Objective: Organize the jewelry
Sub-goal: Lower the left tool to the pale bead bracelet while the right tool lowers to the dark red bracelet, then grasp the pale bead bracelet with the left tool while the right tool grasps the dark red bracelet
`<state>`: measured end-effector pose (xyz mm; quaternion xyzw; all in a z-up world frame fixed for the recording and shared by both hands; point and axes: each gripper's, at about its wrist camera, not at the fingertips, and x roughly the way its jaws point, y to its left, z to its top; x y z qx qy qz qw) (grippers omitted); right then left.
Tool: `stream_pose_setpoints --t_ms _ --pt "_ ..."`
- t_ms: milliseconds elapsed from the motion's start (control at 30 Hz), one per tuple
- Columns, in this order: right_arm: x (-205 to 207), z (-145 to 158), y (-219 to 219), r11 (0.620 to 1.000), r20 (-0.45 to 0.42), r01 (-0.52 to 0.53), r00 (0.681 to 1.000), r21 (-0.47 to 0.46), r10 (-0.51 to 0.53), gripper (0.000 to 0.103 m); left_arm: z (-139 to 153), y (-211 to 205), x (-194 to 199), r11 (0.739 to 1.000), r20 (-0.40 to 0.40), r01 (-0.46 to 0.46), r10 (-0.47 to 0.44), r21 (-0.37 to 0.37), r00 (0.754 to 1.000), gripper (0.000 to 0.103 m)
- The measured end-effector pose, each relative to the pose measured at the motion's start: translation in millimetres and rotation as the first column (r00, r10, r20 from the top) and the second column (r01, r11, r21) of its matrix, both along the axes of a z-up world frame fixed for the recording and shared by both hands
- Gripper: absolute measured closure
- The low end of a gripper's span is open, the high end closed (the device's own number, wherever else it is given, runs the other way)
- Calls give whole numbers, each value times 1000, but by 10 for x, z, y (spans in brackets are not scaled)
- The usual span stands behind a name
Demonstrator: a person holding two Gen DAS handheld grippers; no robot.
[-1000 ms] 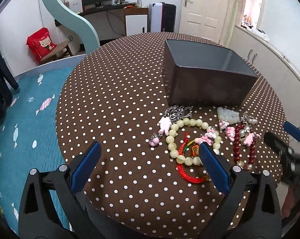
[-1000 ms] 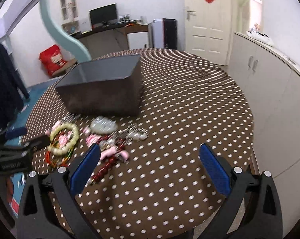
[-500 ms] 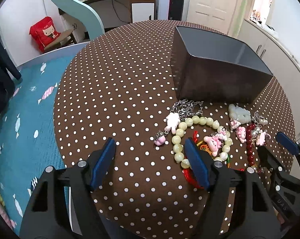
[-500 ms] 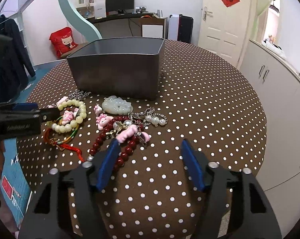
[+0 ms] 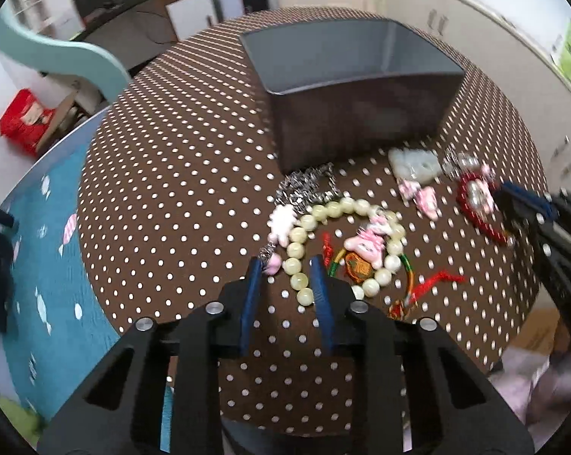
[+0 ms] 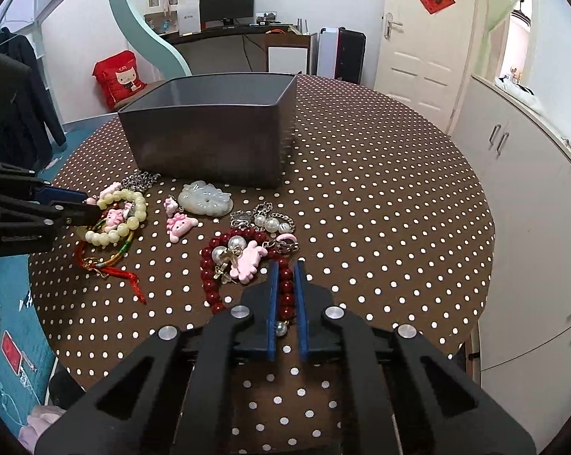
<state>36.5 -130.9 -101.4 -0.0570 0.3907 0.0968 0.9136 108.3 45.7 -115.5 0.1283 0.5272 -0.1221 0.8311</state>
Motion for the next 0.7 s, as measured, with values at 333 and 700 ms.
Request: stream_pose_setpoints --t_ms 333,700 --pt "-8 -28 38 999 26 -31 999 -10 31 95 4 45 182 999 -118 25 -22 24 993 75" --pt "77 79 -159 988 -1 -49 999 144 50 96 40 -282 -36 988 -130 147 -139 53 982 94"
